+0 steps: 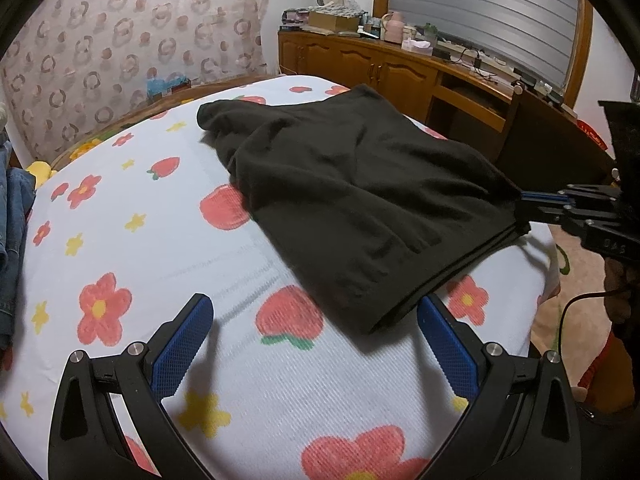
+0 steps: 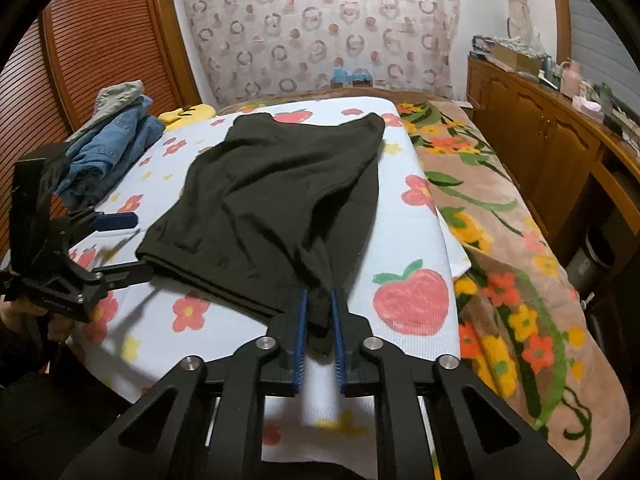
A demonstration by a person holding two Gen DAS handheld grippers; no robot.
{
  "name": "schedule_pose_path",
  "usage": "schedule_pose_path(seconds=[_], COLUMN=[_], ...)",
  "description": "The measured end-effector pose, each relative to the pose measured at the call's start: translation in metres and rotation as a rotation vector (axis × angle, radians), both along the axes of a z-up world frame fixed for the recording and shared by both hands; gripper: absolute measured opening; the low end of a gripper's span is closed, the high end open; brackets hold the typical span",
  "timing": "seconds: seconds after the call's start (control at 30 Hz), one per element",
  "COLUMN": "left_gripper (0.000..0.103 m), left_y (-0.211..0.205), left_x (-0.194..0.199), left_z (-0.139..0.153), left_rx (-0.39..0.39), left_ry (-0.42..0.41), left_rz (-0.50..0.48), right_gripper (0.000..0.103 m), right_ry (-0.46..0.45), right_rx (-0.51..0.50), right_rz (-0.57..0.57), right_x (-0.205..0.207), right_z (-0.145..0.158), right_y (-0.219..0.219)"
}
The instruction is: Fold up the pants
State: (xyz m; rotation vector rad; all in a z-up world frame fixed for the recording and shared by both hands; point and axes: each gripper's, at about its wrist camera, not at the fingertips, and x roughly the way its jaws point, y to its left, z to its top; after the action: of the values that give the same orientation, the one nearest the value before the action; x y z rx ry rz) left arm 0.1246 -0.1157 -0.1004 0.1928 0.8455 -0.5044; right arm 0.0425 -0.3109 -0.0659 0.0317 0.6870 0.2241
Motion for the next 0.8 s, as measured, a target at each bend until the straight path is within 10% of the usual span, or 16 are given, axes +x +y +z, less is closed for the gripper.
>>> schedule_pose_path(seconds=[0.43, 0.8], left_gripper=[0.095, 0.055], left_y=[0.005, -0.004], left_x=[-0.001, -0.010], left_z=[0.002, 0.004], left_rx=[-0.006, -0.046], left_ry=[-0.015, -0.007], left_rz=[0.004, -0.066], right_gripper=[0.008, 0.011], right_ry=[0.013, 0.022], right_rx=[-0.003, 0.035], right_rz=[-0.015, -0.044], right_x=[-0.008, 0.001], right_z=[-0.007, -0.012], right_y=[-0.002, -0.006])
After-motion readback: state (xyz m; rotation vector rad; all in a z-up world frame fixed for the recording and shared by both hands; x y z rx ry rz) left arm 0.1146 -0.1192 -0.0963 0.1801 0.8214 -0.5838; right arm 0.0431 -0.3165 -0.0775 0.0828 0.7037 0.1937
